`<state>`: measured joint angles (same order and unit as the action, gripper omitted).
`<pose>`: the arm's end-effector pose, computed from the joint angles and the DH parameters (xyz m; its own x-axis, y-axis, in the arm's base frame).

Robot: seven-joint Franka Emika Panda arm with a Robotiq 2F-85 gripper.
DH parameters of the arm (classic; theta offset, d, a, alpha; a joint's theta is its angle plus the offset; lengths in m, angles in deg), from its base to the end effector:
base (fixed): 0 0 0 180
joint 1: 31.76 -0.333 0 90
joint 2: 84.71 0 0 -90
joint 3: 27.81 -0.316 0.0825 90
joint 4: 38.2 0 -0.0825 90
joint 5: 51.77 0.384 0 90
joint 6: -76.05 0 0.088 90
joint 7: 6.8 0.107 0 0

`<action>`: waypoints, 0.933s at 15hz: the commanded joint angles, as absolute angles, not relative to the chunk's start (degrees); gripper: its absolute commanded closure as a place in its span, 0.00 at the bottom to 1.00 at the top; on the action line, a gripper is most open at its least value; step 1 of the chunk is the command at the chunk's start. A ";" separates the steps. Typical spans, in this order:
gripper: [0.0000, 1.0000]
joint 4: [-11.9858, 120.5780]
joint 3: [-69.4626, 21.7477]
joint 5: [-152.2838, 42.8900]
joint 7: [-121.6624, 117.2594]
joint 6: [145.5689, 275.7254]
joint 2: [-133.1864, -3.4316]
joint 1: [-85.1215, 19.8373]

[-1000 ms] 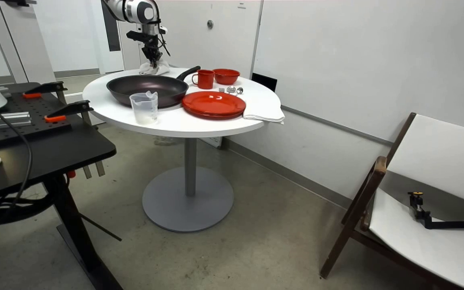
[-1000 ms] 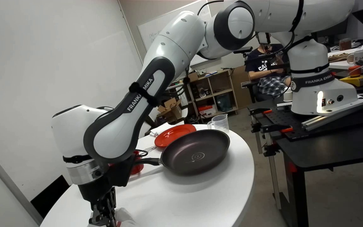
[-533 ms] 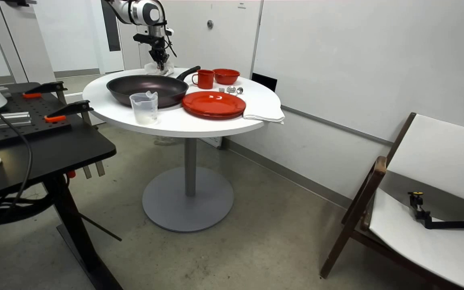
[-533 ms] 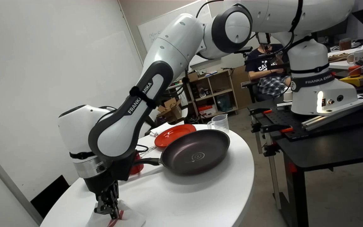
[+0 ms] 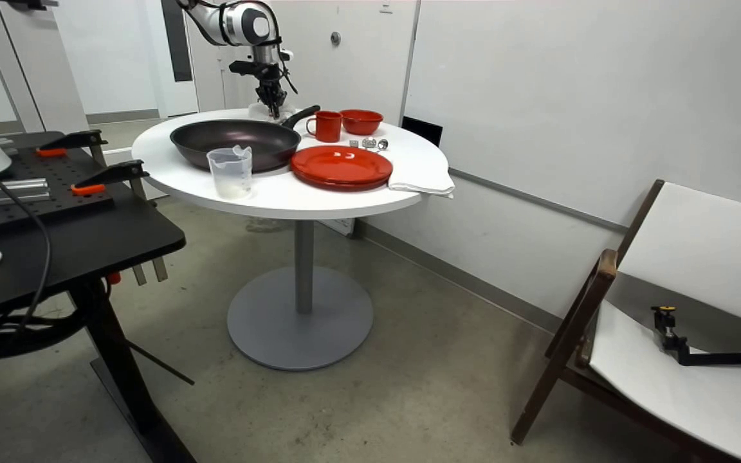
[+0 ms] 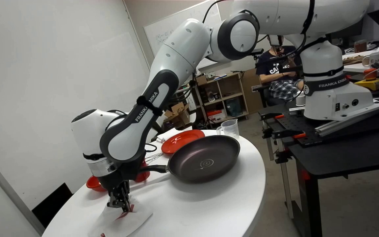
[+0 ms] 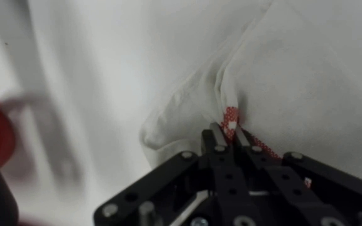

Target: Use the towel to wipe the table top

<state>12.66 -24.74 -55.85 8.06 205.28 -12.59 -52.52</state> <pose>0.7498 0.2564 0.1157 0.9822 0.1350 0.1303 0.1254 -0.9889 0.0797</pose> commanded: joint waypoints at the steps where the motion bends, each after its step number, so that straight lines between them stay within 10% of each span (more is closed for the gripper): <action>1: 0.98 14.47 -25.89 -54.56 8.46 202.63 -14.01 -52.31; 14: 0.98 17.75 -34.87 -51.99 1.65 192.52 -17.60 -51.73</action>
<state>14.44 -32.73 -53.15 4.63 193.89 -14.95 -52.34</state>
